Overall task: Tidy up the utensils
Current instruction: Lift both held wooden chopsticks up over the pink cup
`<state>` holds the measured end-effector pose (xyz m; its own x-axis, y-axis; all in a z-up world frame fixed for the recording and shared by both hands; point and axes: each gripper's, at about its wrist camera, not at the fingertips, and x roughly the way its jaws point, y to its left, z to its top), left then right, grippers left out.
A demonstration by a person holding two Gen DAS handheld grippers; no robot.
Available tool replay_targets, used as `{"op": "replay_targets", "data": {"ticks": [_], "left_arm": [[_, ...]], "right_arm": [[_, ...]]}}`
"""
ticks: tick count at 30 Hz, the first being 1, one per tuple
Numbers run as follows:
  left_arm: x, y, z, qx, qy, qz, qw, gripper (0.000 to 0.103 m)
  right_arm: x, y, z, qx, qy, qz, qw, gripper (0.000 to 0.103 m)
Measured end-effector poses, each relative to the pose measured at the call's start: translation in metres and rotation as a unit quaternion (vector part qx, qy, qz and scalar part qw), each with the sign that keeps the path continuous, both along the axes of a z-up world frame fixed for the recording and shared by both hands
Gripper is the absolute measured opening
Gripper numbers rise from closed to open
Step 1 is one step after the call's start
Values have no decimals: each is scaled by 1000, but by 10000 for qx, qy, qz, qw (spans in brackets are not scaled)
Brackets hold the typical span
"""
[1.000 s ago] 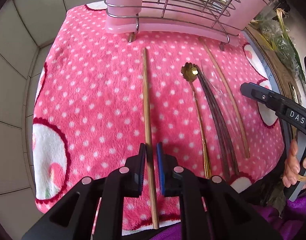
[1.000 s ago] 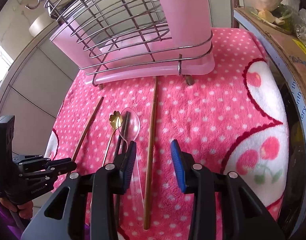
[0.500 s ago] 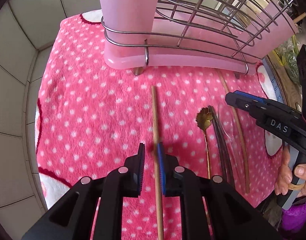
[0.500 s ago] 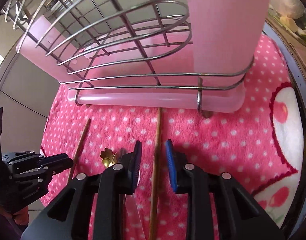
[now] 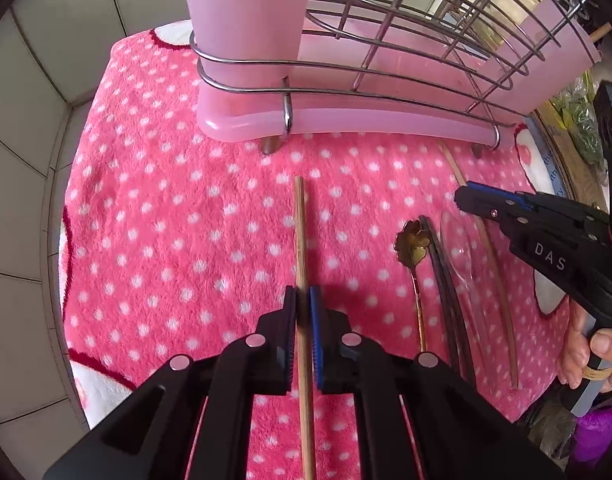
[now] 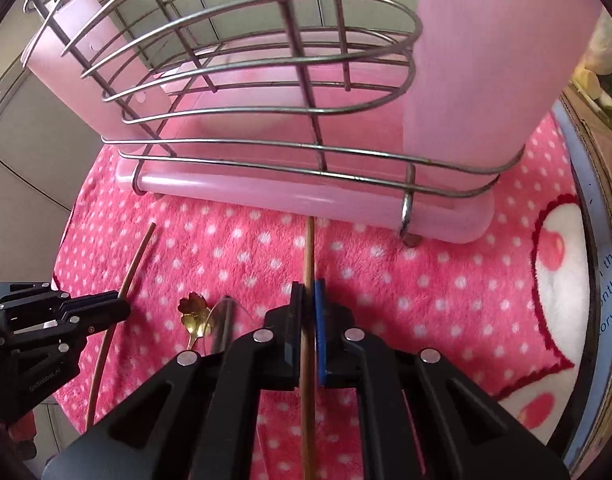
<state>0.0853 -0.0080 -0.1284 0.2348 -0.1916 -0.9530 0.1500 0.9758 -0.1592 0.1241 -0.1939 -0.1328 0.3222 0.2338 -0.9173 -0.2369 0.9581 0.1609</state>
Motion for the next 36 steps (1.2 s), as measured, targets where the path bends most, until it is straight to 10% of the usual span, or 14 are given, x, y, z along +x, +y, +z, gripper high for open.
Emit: {"op": "replay_targets", "data": {"ticks": [17, 36], "left_arm": [[-49, 57, 70, -940, -998, 338, 9900, 6], [-91, 52, 133, -1600, -2729, 474, 9475, 6]], "right_arm": [[-73, -50, 59, 914, -677, -280, 9931, 6], [-125, -81, 128, 1251, -2326, -662, 9622, 6]]}}
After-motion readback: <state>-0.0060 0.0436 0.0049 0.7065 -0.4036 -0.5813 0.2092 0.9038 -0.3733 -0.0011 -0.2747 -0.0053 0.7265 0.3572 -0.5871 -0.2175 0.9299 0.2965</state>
